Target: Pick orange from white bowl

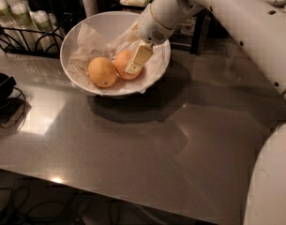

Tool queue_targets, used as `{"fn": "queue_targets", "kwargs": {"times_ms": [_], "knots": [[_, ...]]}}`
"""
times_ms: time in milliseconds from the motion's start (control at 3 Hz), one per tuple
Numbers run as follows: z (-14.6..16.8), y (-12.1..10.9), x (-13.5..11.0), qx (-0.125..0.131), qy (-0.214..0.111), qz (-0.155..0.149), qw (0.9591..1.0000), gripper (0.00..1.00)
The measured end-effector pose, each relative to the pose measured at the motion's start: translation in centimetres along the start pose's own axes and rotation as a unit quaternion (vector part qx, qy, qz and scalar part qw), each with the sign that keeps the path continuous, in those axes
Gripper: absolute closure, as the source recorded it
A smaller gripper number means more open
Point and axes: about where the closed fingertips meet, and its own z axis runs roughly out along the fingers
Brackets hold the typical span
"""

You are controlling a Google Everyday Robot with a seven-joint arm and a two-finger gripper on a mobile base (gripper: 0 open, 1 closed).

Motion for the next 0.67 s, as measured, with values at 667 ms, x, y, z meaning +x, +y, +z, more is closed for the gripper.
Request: {"fn": "queue_targets", "kwargs": {"times_ms": [667], "knots": [[1.72,-0.05,0.68,-0.021,0.007,0.003,0.9998,0.28]]}}
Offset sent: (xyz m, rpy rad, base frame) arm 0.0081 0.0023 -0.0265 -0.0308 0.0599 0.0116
